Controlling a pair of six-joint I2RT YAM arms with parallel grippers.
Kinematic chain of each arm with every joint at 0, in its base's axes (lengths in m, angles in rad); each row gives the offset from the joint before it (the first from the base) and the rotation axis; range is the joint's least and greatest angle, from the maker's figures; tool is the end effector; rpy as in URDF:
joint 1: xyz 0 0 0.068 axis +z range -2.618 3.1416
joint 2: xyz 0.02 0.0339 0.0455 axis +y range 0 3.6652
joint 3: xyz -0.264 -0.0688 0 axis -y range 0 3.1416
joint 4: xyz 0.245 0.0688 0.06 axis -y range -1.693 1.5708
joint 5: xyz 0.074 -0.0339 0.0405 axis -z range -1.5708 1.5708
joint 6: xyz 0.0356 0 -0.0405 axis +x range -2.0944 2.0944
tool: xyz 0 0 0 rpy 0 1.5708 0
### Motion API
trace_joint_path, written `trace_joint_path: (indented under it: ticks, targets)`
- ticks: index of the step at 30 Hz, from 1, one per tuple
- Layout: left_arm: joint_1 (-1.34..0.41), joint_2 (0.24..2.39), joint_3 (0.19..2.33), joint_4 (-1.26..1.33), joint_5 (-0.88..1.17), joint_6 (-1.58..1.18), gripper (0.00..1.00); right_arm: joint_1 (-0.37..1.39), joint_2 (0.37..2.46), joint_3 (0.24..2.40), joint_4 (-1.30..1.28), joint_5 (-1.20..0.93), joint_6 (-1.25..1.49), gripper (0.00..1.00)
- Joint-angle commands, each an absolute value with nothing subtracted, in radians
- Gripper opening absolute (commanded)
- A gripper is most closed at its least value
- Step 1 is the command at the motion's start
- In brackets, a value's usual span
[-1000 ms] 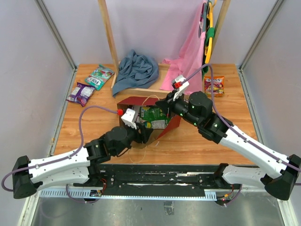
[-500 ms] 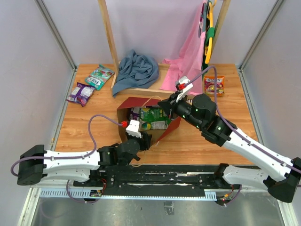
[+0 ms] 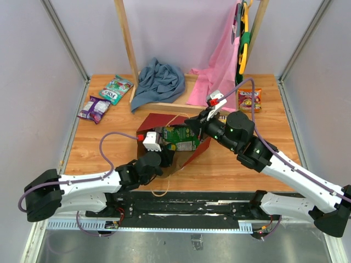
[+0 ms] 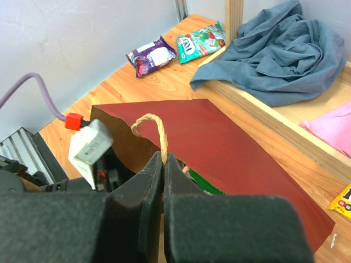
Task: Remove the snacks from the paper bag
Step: Take out the snack from the paper bag.
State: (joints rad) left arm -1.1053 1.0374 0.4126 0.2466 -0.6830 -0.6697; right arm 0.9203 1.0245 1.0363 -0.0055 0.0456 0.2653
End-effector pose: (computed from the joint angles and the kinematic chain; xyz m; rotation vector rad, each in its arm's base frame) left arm 0.1161 -0.1812 0.2087 -0.0359 1.8989 -0.5575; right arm 0.1446 0.1874 0.4027 -0.4906 1.5607 0.8886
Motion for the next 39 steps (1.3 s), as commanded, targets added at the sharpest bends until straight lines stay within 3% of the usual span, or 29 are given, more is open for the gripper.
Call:
trace_joint_path:
  ticks: [1,11,29,39]
  targets:
    - [-1.107,1.110,0.410,0.348,-0.627,-0.697,0.40,0.938,0.992,1.032,0.018,0.054,0.270,0.01]
    - [-1.101,1.276,0.483,0.336,-0.614,-0.754,0.39,0.937,0.991,1.035,0.007,0.065,0.259,0.01]
    - [-0.827,1.313,0.474,0.506,-0.366,-0.625,0.66,0.939,1.002,1.031,0.006,0.042,0.244,0.01]
    - [-0.817,1.443,0.548,0.493,-0.379,-0.618,0.72,0.937,1.007,1.028,0.004,0.031,0.232,0.01]
